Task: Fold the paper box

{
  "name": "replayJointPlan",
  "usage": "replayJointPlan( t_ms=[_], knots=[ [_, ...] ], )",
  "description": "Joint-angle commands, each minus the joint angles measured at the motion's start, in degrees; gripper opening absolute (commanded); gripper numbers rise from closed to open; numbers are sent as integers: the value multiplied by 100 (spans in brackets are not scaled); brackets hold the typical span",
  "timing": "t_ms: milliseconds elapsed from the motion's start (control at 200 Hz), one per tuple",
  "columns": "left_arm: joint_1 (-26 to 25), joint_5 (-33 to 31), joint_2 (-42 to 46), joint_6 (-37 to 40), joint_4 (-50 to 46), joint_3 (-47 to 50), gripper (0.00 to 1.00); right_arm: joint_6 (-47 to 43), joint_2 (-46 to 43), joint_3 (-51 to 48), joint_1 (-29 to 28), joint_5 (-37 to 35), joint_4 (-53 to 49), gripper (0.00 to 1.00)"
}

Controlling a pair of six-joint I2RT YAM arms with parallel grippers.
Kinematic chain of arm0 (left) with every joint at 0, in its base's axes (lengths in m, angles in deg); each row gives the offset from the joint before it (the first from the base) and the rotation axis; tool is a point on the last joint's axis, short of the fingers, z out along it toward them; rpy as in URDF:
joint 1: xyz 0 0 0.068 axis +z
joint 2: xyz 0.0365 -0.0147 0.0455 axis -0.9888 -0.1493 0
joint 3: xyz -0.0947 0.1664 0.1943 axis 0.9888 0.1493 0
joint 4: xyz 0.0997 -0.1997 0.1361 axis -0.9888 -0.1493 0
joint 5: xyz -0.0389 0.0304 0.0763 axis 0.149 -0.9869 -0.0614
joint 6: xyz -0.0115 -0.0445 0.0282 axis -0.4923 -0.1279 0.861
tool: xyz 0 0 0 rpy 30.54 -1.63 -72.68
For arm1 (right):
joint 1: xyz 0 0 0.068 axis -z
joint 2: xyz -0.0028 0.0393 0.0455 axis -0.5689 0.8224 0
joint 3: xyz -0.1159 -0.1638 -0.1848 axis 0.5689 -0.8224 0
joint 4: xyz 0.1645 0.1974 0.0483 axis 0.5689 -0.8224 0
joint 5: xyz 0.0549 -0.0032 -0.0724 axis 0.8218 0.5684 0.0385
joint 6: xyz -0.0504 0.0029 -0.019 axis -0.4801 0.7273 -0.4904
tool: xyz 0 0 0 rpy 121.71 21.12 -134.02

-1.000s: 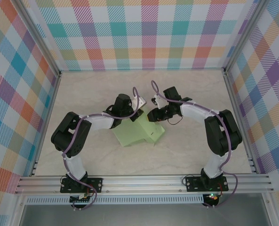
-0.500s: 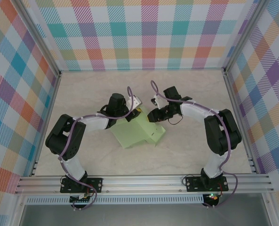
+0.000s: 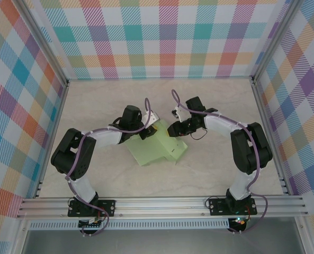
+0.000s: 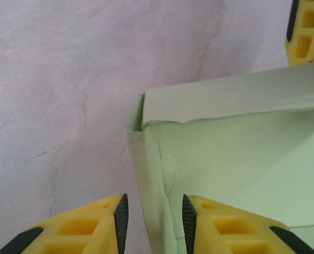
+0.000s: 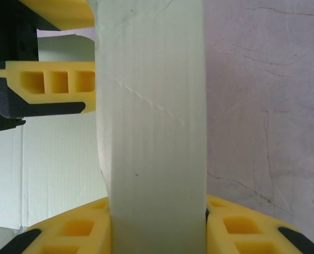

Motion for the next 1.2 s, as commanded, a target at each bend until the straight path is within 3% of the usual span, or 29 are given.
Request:
replayJointPlan(
  t_ms=[0,290,605,870,975,1195],
  knots=[
    [38,-320,-44,-12,55,-179,33,89,-243,130,57,307,73,32],
    [-32,-332,-127,79,-99,-312,25,403,-305,173,85,563,270,31],
    [-250,-655,-379,300,-346,-573,2,346,-169,13,-130,193,244,31],
    [-404,-975,-410,320,-24,-464,0,805,-117,-174,-160,177,653,31],
    [-553,-1221,-425,431,152,-376,7,994,-74,-244,-186,302,860,31],
    [-605,-1190,-476,412,142,-399,8,953,15,-236,-211,308,860,31]
  ],
)
